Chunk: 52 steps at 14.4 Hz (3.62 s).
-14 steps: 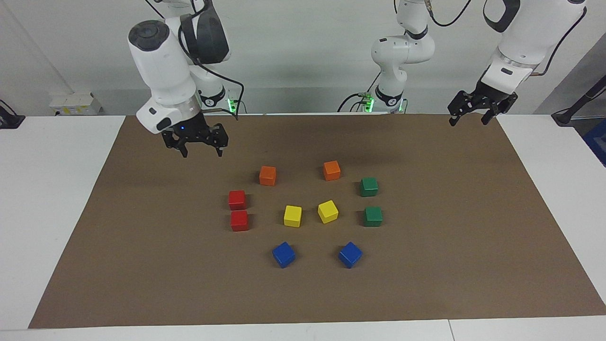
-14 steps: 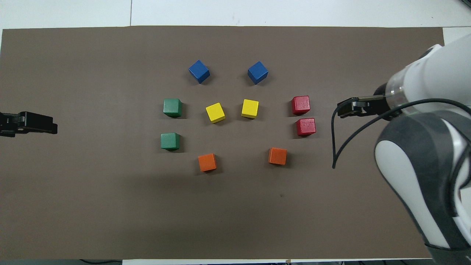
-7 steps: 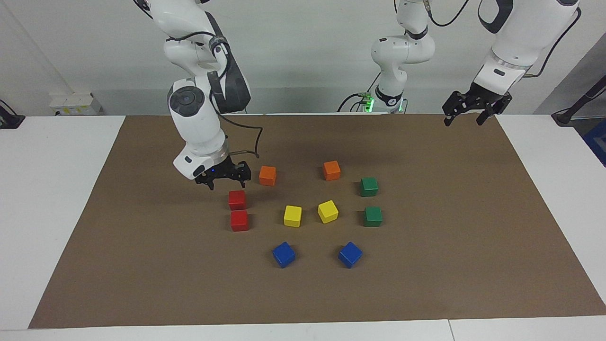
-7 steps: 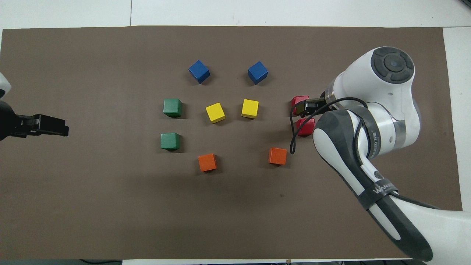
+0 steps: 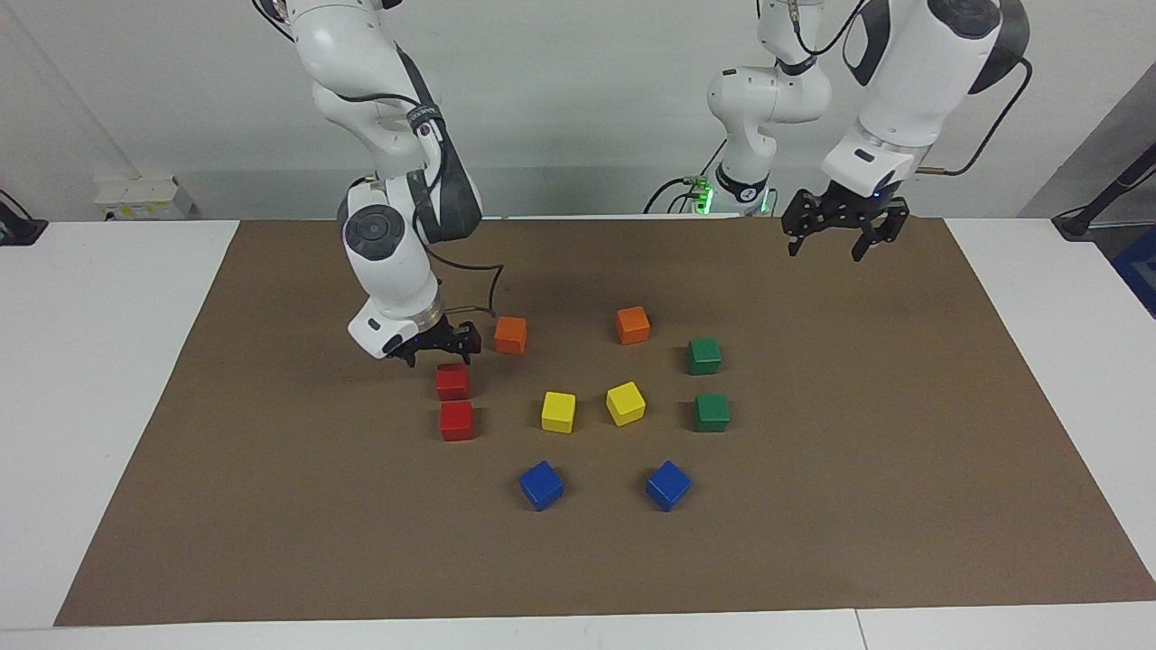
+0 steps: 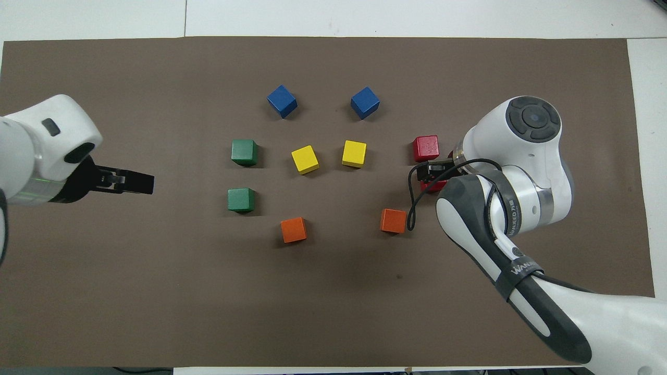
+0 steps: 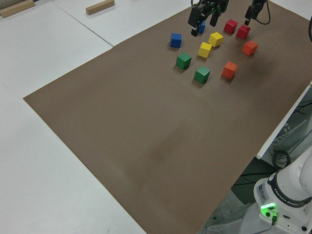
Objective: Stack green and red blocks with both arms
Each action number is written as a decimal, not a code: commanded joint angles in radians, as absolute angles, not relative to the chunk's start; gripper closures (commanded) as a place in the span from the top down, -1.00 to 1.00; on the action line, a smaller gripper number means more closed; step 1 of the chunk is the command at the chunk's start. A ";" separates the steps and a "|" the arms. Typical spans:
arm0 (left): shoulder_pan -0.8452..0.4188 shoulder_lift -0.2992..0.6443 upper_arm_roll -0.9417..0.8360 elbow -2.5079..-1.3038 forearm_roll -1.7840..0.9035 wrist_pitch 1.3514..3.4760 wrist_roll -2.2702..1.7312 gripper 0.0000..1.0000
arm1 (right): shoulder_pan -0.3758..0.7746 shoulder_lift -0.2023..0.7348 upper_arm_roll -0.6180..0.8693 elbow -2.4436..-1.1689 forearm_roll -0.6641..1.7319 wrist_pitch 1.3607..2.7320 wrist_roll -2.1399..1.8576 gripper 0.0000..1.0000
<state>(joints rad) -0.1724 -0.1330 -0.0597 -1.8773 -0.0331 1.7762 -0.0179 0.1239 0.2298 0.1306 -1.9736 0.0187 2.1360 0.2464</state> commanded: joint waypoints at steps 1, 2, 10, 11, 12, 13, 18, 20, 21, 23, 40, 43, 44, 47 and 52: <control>-0.219 -0.163 -0.048 -2.011 -0.026 1.891 -0.020 1.00 | 0.135 0.232 0.129 -2.006 0.023 2.187 0.299 1.00; -0.239 -0.152 -0.048 -2.043 -0.026 1.931 -0.018 1.00 | 0.152 0.245 0.129 -2.006 0.021 2.197 0.316 1.00; -0.342 -0.018 -0.046 -2.137 -0.028 2.147 -0.312 1.00 | 0.147 0.299 0.129 -2.008 -0.060 2.270 0.353 0.69; -0.342 -0.017 -0.046 -2.138 -0.026 2.157 -0.330 1.00 | 0.146 0.299 0.129 -2.008 -0.060 2.269 0.353 0.22; -0.342 -0.015 -0.046 -2.140 -0.026 2.161 -0.331 1.00 | 0.141 0.299 0.129 -2.005 -0.060 2.258 0.356 -0.63; -0.341 -0.012 -0.045 -2.143 -0.026 2.163 -0.331 1.00 | 0.132 0.298 0.129 -1.997 -0.058 2.246 0.354 -1.00; -0.342 0.041 -0.044 -2.151 -0.026 2.227 -0.333 1.00 | 0.089 0.267 0.124 -1.838 -0.057 2.010 0.303 -1.00; -0.342 0.051 -0.044 -2.151 -0.026 2.237 -0.333 1.00 | -0.004 0.268 0.124 -1.827 -0.057 2.022 0.153 -1.00; -0.342 0.066 -0.044 -2.151 -0.026 2.247 -0.336 1.00 | -0.052 0.268 0.124 -1.832 -0.055 2.040 0.085 -1.00; -0.342 0.083 -0.046 -2.151 -0.026 2.273 -0.368 1.00 | -0.122 0.270 0.124 -1.848 -0.055 2.092 -0.003 -1.00; -0.400 0.212 -0.041 -2.157 -0.009 2.391 -0.474 0.98 | -0.192 0.376 0.123 -1.871 -0.057 2.229 -0.156 -1.00; -0.400 0.212 -0.041 -2.177 -0.009 2.414 -0.469 0.83 | -0.187 0.368 0.123 -1.911 -0.057 2.266 -0.155 -1.00; -0.400 0.212 -0.041 -2.177 -0.009 2.414 -0.465 0.72 | -0.186 0.367 0.123 -1.913 -0.057 2.264 -0.155 -1.00; -0.394 0.212 -0.041 -2.177 0.024 2.413 -0.448 -0.26 | -0.184 0.367 0.123 -1.908 -0.058 2.255 -0.156 1.00; -0.385 0.206 -0.040 -2.168 0.028 2.402 -0.439 -1.00 | -0.176 0.351 0.123 -1.844 -0.058 2.148 -0.150 1.00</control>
